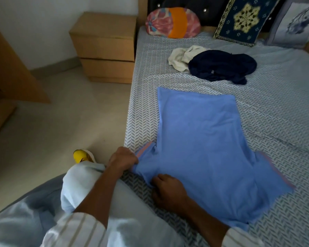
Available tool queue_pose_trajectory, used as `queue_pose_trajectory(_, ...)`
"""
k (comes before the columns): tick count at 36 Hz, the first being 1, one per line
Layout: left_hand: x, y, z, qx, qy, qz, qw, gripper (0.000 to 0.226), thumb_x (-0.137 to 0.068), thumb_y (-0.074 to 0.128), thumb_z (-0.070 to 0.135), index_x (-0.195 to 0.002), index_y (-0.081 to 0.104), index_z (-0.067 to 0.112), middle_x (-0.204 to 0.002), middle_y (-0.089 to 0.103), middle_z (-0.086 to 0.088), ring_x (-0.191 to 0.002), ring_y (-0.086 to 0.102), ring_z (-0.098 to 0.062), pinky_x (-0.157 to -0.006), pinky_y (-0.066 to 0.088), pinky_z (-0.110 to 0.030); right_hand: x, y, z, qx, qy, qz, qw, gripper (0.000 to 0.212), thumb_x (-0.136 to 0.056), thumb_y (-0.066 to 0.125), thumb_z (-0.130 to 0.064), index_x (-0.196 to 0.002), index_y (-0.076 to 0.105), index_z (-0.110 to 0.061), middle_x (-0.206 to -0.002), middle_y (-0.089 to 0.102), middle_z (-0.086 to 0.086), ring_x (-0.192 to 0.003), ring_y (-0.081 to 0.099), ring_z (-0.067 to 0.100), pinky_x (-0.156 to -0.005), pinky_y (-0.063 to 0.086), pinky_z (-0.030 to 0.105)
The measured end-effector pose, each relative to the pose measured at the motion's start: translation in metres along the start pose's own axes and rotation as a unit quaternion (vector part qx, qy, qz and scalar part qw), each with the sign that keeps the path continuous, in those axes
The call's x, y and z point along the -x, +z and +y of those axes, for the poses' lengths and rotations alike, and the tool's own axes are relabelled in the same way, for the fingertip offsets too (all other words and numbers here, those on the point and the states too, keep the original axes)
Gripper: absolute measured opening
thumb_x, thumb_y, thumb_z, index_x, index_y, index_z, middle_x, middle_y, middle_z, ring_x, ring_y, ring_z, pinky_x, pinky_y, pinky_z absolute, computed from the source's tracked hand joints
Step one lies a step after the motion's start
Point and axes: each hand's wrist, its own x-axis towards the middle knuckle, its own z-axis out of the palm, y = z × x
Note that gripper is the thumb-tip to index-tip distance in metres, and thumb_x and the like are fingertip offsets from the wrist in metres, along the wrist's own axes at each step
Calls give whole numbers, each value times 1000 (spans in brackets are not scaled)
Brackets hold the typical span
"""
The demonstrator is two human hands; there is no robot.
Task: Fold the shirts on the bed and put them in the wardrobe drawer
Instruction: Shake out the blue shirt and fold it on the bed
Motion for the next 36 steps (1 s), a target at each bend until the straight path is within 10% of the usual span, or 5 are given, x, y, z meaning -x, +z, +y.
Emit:
queue_pose_trajectory(7,-4,9,-7,-30,-13,-24,999,84,-43,76,57,-109,68,6,-110,71,-15,-100,69,-29,-81,57,-33,-10,-10,-9,-13,48,-108,993,62,-82,51,-65,-127,54,-22,-121,65,6,-108,63,33,-82,51,42)
queue_pose_trajectory(18,17,3,10,56,-21,-45,997,35,-50,69,34,-69,71,5,-67,69,-12,-62,65,-24,-55,48,-31,-3,-7,-8,-149,76,-5,986,17,-72,51,-42,-80,46,-27,-83,65,4,-80,64,33,-62,44,36)
queue_pose_trajectory(25,29,12,32,230,5,-148,962,13,-75,82,15,-69,75,6,-75,71,-16,-64,67,-24,-64,54,-31,-17,-20,-11,-227,140,84,960,80,-74,69,-59,-137,48,-16,-122,61,3,-107,62,25,-85,52,35)
queue_pose_trajectory(29,21,14,41,284,-16,-146,948,52,-66,81,50,-84,77,1,-85,75,-19,-76,73,-29,-73,60,-34,-26,-25,-9,-148,132,195,961,26,-81,57,-41,-102,52,-26,-84,70,4,-70,69,30,-50,49,33)
queue_pose_trajectory(36,1,17,56,287,-42,-78,954,30,-90,71,18,-99,66,-10,-91,67,-32,-62,69,-30,-60,57,-34,-21,-30,-5,-88,64,244,964,19,-83,59,-36,-85,43,-25,-64,62,1,-53,60,23,-39,36,29)
